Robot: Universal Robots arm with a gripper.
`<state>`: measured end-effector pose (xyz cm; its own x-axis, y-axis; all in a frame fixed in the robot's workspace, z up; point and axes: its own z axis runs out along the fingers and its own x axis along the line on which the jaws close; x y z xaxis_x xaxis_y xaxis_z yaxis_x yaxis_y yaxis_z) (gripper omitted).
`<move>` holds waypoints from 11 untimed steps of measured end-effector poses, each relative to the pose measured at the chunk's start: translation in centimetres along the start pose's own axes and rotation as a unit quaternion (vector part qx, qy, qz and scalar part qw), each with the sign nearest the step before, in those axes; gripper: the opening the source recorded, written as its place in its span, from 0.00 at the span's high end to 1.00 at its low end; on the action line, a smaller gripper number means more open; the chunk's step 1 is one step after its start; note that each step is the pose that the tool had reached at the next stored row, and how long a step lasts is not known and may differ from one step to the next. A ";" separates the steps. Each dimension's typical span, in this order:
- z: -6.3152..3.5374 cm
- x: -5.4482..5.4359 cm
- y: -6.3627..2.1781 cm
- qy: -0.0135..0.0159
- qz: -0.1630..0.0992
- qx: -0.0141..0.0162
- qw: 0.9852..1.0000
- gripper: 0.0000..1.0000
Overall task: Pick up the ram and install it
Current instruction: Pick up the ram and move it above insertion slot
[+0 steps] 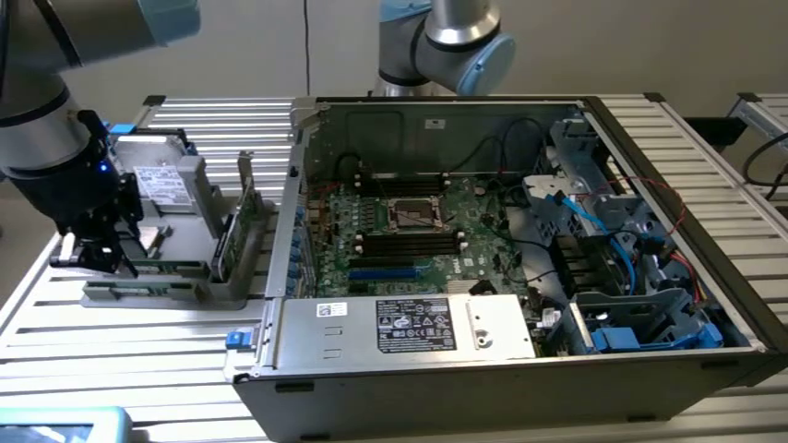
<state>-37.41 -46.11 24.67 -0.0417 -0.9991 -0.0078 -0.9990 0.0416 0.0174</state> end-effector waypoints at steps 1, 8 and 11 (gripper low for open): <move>0.17 0.0 -0.09 0.000 0.000 0.000 1.000 0.64; 1.45 0.0 -0.23 0.000 0.000 0.000 1.000 0.64; 1.99 0.0 -0.29 0.000 0.000 0.000 1.000 0.64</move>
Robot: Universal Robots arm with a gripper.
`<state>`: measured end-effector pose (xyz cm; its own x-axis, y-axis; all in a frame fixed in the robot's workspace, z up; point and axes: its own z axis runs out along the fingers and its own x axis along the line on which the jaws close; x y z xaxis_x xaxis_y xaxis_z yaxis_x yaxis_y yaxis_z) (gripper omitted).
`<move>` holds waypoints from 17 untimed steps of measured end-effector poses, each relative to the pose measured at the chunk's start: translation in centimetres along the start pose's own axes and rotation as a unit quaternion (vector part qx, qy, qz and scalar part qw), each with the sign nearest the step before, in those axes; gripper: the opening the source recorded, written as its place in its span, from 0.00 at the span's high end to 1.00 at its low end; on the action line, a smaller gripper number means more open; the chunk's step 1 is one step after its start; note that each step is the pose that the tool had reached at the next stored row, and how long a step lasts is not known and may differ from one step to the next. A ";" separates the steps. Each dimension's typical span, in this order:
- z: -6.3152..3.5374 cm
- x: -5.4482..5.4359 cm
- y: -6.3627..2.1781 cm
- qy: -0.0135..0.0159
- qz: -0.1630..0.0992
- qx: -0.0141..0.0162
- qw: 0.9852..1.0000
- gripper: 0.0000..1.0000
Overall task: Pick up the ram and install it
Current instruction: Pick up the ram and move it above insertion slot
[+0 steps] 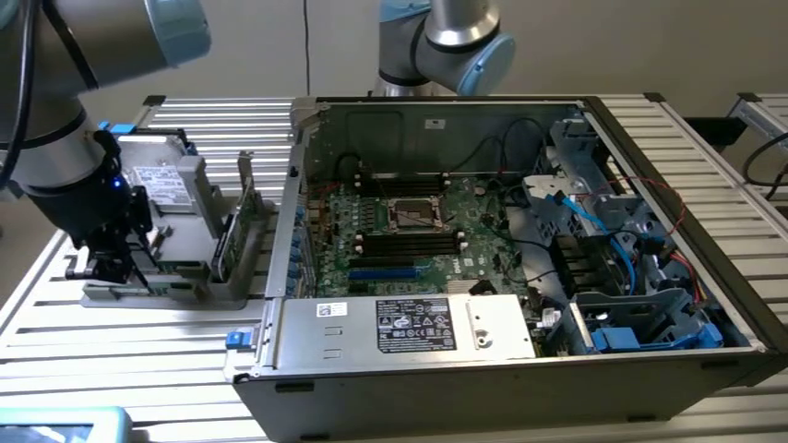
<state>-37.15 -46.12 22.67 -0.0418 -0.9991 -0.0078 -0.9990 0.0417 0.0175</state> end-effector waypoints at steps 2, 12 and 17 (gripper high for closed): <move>0.36 0.0 -0.02 0.000 0.000 0.000 1.000 0.64; 1.91 -0.3 -0.06 0.000 0.000 0.000 1.000 0.64; 2.09 -0.4 -0.07 0.005 0.000 0.000 1.000 0.64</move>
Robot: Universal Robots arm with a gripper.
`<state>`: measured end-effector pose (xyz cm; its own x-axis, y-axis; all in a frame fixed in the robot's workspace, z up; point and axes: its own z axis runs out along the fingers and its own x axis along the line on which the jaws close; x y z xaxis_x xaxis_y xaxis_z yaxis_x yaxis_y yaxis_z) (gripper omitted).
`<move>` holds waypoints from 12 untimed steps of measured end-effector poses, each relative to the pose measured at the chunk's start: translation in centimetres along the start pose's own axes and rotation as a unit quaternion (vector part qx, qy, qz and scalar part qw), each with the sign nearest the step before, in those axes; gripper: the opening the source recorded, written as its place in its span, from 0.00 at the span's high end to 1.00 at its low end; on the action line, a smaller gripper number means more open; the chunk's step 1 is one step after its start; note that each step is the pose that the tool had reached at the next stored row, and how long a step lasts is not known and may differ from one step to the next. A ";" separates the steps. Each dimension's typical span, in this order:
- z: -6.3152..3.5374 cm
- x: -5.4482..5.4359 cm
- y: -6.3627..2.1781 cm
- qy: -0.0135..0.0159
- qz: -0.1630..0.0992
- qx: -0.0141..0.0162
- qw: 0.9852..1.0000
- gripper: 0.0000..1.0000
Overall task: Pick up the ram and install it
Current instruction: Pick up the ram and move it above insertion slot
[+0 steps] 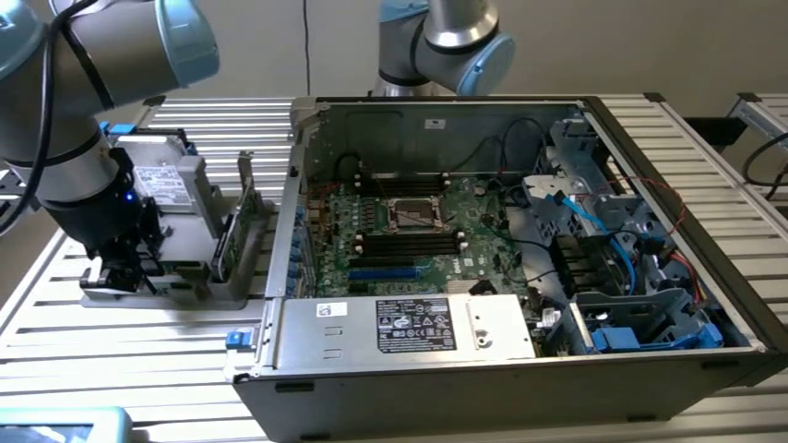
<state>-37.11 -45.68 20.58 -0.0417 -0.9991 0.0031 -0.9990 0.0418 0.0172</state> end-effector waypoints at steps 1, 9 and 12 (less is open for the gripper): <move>0.02 0.0 0.00 0.000 0.000 0.000 1.000 0.64; 0.37 0.0 0.00 0.000 0.000 0.000 1.000 0.64; 0.45 0.0 -0.01 0.000 0.000 0.000 1.000 0.64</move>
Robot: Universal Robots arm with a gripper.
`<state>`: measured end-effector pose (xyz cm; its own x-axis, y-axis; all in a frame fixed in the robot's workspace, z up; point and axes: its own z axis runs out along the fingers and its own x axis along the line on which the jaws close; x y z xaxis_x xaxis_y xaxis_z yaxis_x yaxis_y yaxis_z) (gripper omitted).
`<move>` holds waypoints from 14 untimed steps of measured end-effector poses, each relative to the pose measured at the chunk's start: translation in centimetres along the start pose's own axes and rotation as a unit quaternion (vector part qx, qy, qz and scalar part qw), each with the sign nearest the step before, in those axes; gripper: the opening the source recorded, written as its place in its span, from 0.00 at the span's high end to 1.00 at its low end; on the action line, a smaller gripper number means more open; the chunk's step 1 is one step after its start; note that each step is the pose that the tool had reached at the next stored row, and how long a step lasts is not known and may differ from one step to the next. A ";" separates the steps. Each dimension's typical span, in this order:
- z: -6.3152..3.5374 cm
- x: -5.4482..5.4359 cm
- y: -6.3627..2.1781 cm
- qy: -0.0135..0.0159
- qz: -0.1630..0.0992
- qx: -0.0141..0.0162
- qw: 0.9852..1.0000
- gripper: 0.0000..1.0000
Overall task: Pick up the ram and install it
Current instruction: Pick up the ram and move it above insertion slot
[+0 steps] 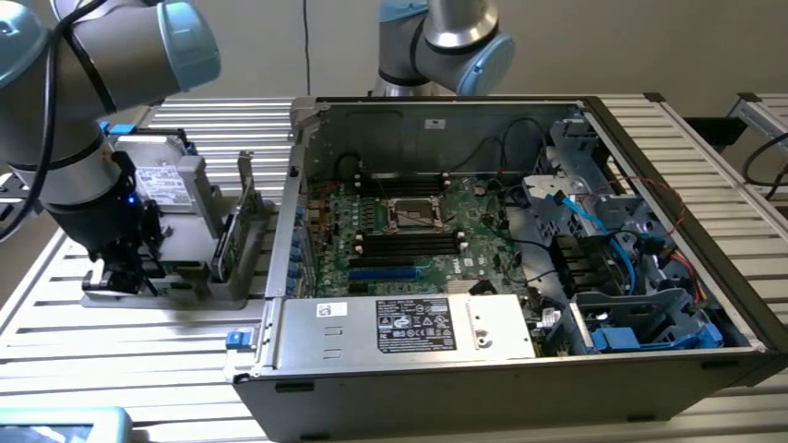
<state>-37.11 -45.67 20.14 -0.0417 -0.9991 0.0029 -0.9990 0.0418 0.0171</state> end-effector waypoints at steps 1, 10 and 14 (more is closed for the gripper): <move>0.02 0.0 0.00 0.000 0.000 0.000 1.000 0.64; -0.81 0.0 0.02 0.000 0.000 0.000 1.000 0.87; -2.63 0.0 0.05 0.000 0.000 0.000 1.000 0.87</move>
<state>-37.12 -45.67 22.77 -0.0417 -0.9991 0.0029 -0.9990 0.0417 0.0163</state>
